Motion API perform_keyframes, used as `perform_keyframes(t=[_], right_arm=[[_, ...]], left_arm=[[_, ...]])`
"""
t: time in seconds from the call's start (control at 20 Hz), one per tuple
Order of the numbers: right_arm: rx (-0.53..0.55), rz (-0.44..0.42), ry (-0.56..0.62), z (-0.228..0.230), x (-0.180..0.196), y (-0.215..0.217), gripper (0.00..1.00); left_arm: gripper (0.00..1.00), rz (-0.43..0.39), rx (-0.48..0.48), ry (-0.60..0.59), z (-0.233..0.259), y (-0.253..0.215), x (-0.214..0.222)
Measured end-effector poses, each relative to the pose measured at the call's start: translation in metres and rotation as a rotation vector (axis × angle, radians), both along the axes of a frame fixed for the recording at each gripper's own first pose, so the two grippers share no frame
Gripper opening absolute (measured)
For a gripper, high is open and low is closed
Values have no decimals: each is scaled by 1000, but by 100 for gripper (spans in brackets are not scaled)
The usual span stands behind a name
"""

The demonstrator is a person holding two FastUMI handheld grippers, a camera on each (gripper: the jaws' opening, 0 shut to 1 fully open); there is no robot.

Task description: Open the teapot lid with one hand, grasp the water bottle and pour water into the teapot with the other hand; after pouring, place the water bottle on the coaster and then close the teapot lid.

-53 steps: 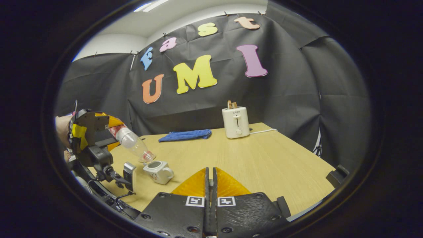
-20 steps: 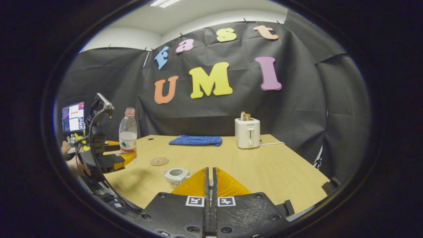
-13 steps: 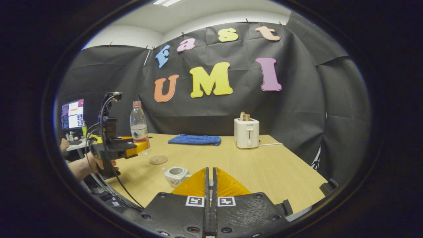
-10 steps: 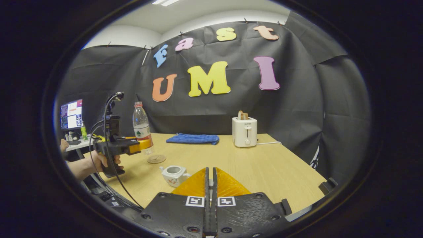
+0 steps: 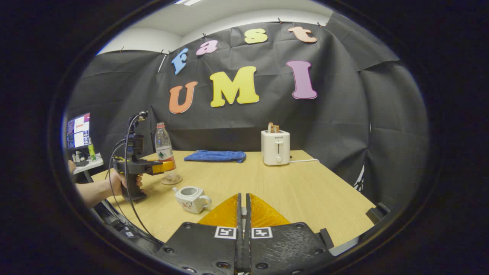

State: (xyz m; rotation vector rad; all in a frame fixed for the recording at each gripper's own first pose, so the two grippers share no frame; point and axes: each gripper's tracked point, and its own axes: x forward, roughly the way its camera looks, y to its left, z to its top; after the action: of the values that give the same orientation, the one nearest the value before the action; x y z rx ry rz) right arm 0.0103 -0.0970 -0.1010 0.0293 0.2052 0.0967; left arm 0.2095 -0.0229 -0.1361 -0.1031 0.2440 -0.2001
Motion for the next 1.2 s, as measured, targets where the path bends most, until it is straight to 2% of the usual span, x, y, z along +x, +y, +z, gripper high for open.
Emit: perform_keyframes(t=[0.3,0.35,0.4,0.6,0.7,0.75,0.9,1.05,1.2], right_arm=[[-5,10,10,-4,2,5,0],[-5,10,10,-4,2,6,0],[-4,11,8,-3,2,6,0],[-4,12,8,-4,1,7,0],[-4,12,7,-3,0,7,0],[-3,13,7,-2,0,8,0],[-6,21,2,-1,-1,13,0],[-2,43,-6,3,2,25,0],[-1,75,-13,9,10,41,0]], left_arm=[[78,5,5,42,-10,5,-2],[83,1,2,40,-9,4,-2],[79,-3,2,43,-11,3,-3],[81,-7,-3,51,-12,3,-5],[92,-7,-11,53,-9,2,-7],[100,-10,-14,54,-8,2,-10],[100,8,-6,61,-6,9,-17],[100,24,-28,99,-5,18,-43],[100,62,-47,79,8,34,-70]])
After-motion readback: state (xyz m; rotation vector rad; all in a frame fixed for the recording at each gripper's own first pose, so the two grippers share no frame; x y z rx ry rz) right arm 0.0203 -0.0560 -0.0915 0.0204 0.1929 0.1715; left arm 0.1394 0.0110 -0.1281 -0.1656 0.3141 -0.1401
